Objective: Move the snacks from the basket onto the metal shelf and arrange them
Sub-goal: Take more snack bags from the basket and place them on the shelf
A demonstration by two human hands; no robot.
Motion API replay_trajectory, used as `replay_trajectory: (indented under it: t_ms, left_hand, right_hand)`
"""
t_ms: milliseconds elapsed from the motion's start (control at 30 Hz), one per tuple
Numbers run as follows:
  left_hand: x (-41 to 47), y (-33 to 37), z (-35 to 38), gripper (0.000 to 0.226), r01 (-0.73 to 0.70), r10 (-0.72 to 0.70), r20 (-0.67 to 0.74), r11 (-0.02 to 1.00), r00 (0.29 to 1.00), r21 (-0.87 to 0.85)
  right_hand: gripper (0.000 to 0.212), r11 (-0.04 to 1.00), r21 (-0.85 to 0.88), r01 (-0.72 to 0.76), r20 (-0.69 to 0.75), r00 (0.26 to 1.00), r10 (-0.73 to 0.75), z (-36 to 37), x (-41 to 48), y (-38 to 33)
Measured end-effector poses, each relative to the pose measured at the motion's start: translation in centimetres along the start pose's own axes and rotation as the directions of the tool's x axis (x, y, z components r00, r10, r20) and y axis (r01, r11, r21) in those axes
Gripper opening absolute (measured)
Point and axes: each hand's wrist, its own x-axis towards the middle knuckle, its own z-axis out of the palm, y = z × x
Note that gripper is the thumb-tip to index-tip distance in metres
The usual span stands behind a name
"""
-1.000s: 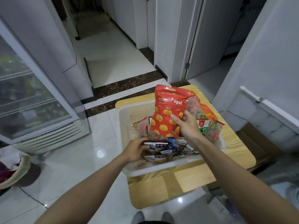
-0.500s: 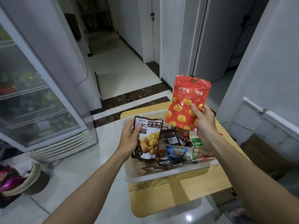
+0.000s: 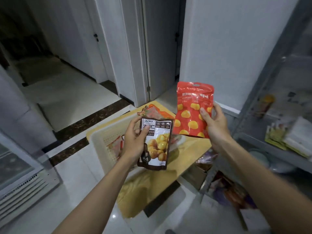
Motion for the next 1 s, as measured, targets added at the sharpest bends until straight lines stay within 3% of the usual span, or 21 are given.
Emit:
replay_trajectory:
  t_ms: [200,500,833,933,1000]
  left_hand:
    - [-3.3,4.0,6.6,0.031,0.000,0.012,0.146,0.996,0.989,-0.084]
    - [-6.1,9.7,18.9,0.031,-0.028,0.059,0.307,0.994,0.950,-0.107]
    - [-5.2,15.2,33.7,0.028,-0.014,0.077,0.329,0.982,0.941,-0.191]
    - [-3.7,16.7,36.4,0.030,-0.033,0.102,0.341,0.979,0.935,-0.202]
    - [-2.0,17.7,37.9,0.030,-0.051,0.128,0.352,0.974,0.927,-0.220]
  right_hand:
    - [0.036,0.996,0.000,0.095,-0.177,0.980,-0.093,-7.2,-6.5,-4.0]
    - [0.034,0.965,-0.097,0.242,-0.390,0.883,-0.261,-20.4,-8.6,-11.4]
    - [0.039,0.960,-0.107,0.259,-0.466,0.840,-0.279,-34.0,-2.6,-20.9]
    - [0.050,0.972,-0.072,0.225,-0.492,0.839,-0.231,-36.2,1.0,-23.6]
    - [0.045,0.980,-0.057,0.193,-0.497,0.846,-0.196,-36.8,3.8,-25.0]
